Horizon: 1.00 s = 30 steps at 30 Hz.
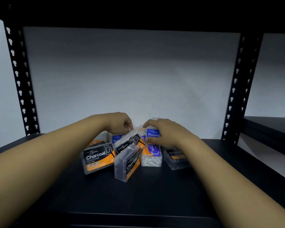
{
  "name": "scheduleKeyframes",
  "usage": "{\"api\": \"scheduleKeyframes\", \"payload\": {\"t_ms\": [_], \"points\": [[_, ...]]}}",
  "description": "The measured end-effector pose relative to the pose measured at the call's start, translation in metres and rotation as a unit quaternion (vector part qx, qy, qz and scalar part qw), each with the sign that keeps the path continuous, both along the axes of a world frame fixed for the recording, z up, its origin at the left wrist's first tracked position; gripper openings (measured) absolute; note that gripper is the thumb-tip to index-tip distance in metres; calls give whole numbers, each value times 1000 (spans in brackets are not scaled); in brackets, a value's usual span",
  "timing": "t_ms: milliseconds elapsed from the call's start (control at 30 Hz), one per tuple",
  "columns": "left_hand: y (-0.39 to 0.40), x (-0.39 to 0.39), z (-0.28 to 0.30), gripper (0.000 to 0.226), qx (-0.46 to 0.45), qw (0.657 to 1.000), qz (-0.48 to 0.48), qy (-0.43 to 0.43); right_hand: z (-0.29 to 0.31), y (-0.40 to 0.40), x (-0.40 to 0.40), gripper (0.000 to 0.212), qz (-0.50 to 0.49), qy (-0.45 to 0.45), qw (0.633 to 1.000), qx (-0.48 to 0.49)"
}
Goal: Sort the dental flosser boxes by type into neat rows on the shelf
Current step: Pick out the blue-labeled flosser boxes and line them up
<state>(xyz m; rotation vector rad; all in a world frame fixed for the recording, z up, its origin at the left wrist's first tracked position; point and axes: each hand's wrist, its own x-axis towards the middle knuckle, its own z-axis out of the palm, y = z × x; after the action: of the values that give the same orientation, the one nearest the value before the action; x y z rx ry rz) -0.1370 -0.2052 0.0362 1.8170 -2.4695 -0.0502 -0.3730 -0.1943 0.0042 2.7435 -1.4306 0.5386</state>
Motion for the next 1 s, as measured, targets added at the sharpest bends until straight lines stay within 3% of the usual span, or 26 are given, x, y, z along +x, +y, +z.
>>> {"api": "scheduleKeyframes", "payload": {"t_ms": [167, 300, 433, 567, 667, 733, 867, 1000], "points": [[0, 2, 2, 41, 17, 999, 22, -21, 0, 0, 0, 51, 9, 9, 1000, -7], [-3, 6, 2, 39, 15, 1000, 10, 14, 1, 2, 0, 47, 15, 12, 1000, -17], [-4, 10, -4, 40, -62, 996, -3, 71, 3, 1, -1, 53, 22, 3, 1000, -10], [5, 13, -14, 60, -167, 980, -39, 105, 7, 3, -3, 60, 17, -7, 1000, -24], [13, 12, -14, 50, -236, 967, -49, 77, 9, 4, -4, 62, 19, -15, 999, -24], [21, 8, -9, 45, -256, 964, -57, 48, 10, 5, -5, 64, 17, -12, 1000, -23], [43, 5, 3, 58, -261, 964, -49, 28, 16, 14, -1, 58, 8, -10, 999, -42], [67, 15, 13, 59, -270, 961, -44, 39, 28, 35, 4, 44, 8, -62, 992, -114]]}}
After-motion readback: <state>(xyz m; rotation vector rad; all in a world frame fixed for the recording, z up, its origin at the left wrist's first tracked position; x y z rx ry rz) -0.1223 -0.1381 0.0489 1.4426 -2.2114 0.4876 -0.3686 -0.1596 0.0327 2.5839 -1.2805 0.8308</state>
